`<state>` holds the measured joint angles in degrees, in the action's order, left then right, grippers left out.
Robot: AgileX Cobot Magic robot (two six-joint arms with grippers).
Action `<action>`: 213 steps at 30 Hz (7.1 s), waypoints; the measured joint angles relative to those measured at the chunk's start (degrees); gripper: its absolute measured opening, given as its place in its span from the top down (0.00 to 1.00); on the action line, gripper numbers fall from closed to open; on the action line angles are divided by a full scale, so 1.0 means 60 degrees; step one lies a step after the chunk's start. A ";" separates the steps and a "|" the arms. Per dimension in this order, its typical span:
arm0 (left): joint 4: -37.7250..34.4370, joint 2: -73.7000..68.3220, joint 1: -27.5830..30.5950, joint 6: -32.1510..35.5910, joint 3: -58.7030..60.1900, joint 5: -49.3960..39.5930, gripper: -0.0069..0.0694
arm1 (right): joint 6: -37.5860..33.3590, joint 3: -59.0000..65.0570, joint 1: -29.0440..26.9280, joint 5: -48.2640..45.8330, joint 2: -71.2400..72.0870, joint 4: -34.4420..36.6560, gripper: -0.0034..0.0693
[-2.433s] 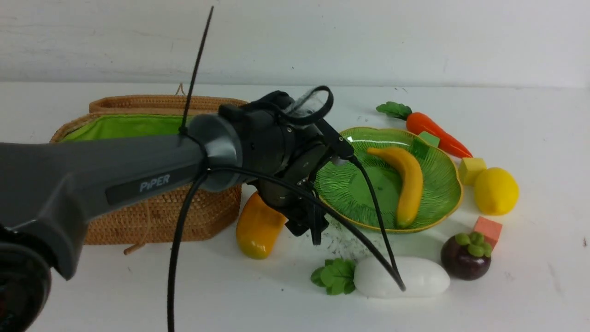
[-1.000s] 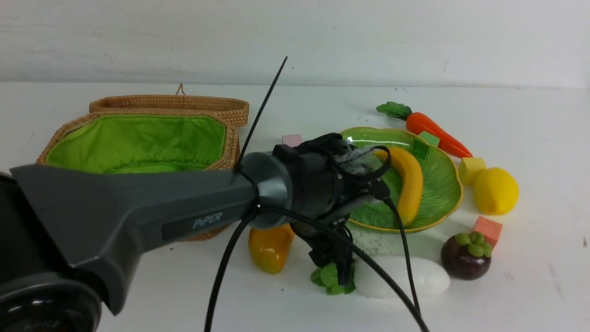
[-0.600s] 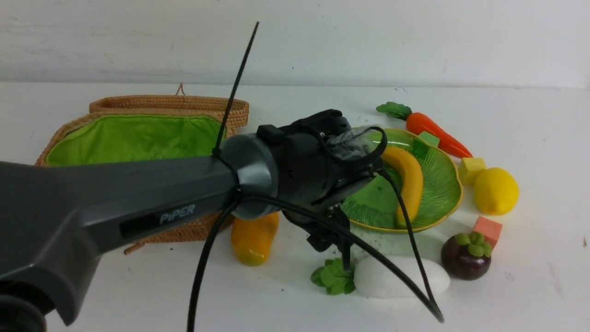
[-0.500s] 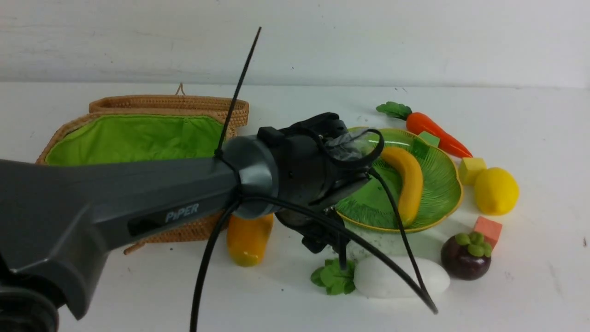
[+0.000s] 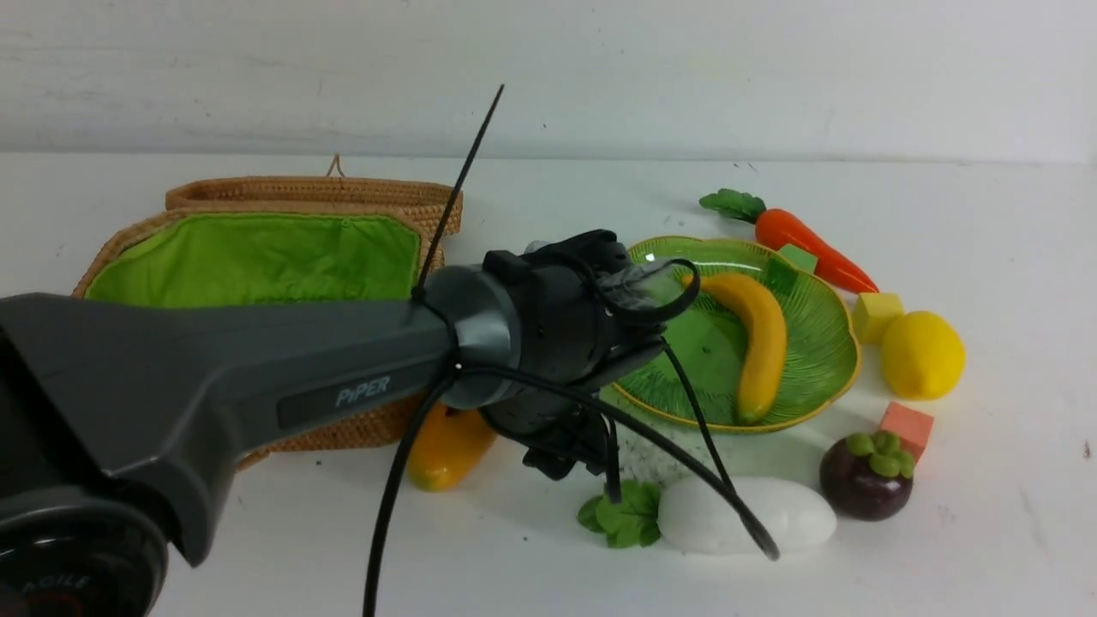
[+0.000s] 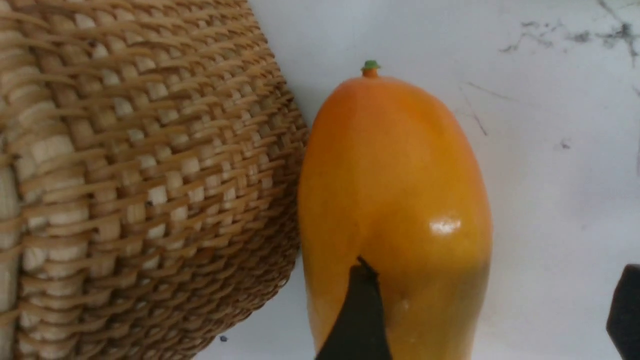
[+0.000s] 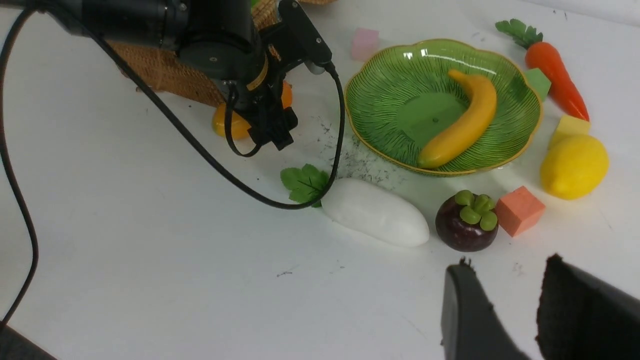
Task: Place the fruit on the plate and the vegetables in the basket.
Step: Grab the mango with your left arm and place it on the right plate, then take a daikon with your right arm and place it on the basket on the left.
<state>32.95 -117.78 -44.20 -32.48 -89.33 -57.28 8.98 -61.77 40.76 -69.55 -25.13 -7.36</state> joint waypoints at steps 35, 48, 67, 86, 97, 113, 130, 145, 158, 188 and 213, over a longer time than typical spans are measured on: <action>0.1272 -0.0810 -0.0016 0.0950 0.0000 0.0338 0.13 | -0.0158 0.0000 0.0000 -0.0038 0.0000 0.0029 0.63; 0.0913 -0.0759 -0.0019 0.0950 0.0000 0.0072 0.22 | -0.0202 0.0000 0.0000 -0.0038 0.0000 0.0063 0.63; -0.0298 0.0047 -0.0497 0.0758 -0.2579 0.3793 0.22 | 0.1049 0.0000 0.0000 0.0848 0.0000 -0.1648 0.63; -0.0801 -0.1307 0.0380 0.0714 -0.2599 0.6702 0.04 | 0.1277 0.0000 0.0000 0.0799 0.0000 -0.1004 0.63; -0.1073 0.1424 -0.0419 0.0658 -0.2599 0.2677 0.39 | 0.1112 0.0000 0.0000 0.0799 -0.0476 -0.0962 0.63; -0.3609 0.9139 -0.1159 0.1441 0.1997 -0.0086 0.93 | -0.1299 0.0000 0.0000 0.0947 -0.5010 -0.0432 0.63; -0.4161 1.6276 -0.1159 0.1449 0.6985 0.1413 0.93 | -0.6360 -0.0587 -0.2899 0.1672 -0.9595 0.3323 0.63; -0.4838 1.6356 -0.1159 0.2478 0.7077 0.1090 0.93 | -1.0061 -0.0587 -0.2662 0.4313 -1.1876 0.3747 0.33; -0.4912 1.6356 -0.1159 0.2512 0.7077 0.1090 0.93 | -1.0482 -0.0649 -0.2662 0.4743 -1.2755 0.2950 0.23; -0.4952 1.6353 -0.1159 0.2516 0.7077 0.1049 0.93 | -0.7776 -0.1220 -0.1824 0.3367 -1.3064 0.3082 0.27; -0.1600 1.6353 -0.1159 -0.0333 0.7077 0.0518 0.92 | -0.9839 -1.0660 0.0656 0.8358 -1.7501 0.6897 0.27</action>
<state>23.35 -19.66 -51.16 -34.48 -46.87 -54.17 -50.06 -125.73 44.69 -19.40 -130.13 34.02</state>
